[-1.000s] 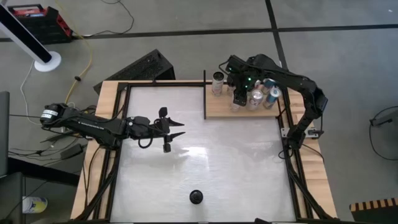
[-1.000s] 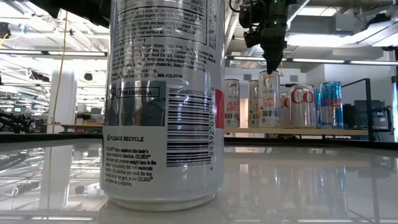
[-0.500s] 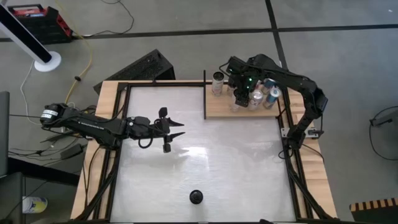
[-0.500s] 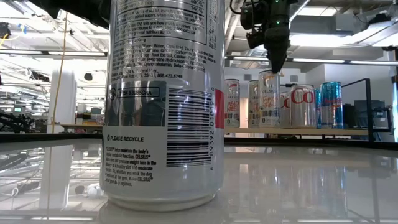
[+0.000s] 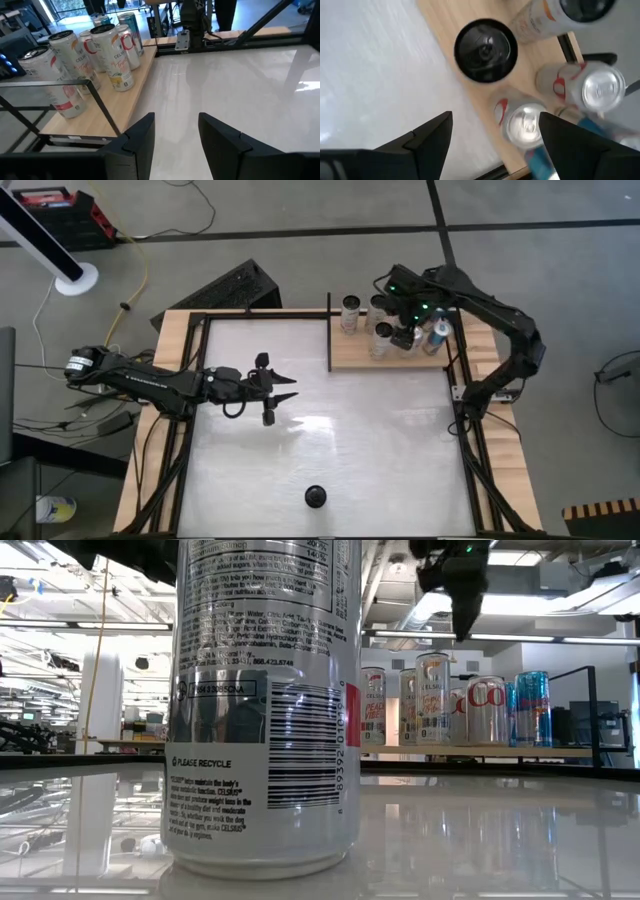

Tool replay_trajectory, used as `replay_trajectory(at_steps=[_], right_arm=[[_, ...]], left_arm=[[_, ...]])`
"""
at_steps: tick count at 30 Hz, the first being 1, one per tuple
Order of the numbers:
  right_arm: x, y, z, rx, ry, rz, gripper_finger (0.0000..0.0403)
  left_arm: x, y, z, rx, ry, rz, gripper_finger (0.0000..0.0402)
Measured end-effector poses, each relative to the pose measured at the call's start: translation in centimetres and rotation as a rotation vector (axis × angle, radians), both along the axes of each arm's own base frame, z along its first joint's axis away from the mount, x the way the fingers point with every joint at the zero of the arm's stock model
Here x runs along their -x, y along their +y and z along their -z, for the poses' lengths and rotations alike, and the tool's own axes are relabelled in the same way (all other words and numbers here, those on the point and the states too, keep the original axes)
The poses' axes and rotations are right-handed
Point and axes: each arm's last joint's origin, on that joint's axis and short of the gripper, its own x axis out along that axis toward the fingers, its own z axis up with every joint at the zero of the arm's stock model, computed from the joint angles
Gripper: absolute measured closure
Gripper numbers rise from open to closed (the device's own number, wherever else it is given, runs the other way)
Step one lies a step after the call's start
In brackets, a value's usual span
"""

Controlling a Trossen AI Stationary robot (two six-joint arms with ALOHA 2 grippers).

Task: Place canned beverage on shelf
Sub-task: Put the white and pink soda can on the shelf aligned with the other white and pink soda can

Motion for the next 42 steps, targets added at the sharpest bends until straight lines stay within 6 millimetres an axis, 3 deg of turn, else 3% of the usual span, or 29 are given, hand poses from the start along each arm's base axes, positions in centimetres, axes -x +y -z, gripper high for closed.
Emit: replay_trajectory(at_steps=[5, 13, 17, 21, 25, 31, 34, 37, 42], right_arm=[[1.3, 2.9, -2.0, 0.014, -0.087, 0.043, 0.0081], [1.3, 10.7, -4.4, 0.040, -0.263, -0.084, 0.0081], [1.0, 14.9, -4.8, 0.164, -0.318, -0.136, 0.0081], [0.5, 19.1, -4.4, 0.278, -0.347, -0.176, 0.0081], [0.4, 23.0, -1.6, 0.479, -0.393, -0.235, 0.0081], [2.1, 26.4, 6.3, 0.542, -0.567, -0.213, 0.0081], [2.3, 26.8, 10.3, 0.521, -0.660, -0.188, 0.0081], [2.4, 26.7, 12.9, 0.483, -0.735, -0.151, 0.0081], [2.2, 26.4, 15.2, 0.486, -0.776, -0.141, 0.0081]], left_arm=[[-0.1, -0.3, -0.5, 0.090, -0.064, 0.079, 0.0262], [-0.2, -1.4, -1.6, 0.339, -0.169, 0.347, 0.0262], [0.1, -4.5, -1.3, 0.393, -0.137, 0.513, 0.0262], [0.2, -8.4, -1.0, 0.360, -0.098, 0.536, 0.0262], [0.1, -11.5, -1.2, 0.296, -0.092, 0.556, 0.0262], [-0.9, -14.5, 0.0, 0.232, -0.027, 0.620, 0.0262], [-1.9, -15.5, 0.4, 0.209, -0.005, 0.645, 0.0261], [-3.2, -16.4, -0.2, 0.213, -0.014, 0.664, 0.0251], [-5.3, -18.2, -1.9, 0.189, 0.035, 0.740, 0.0203]])
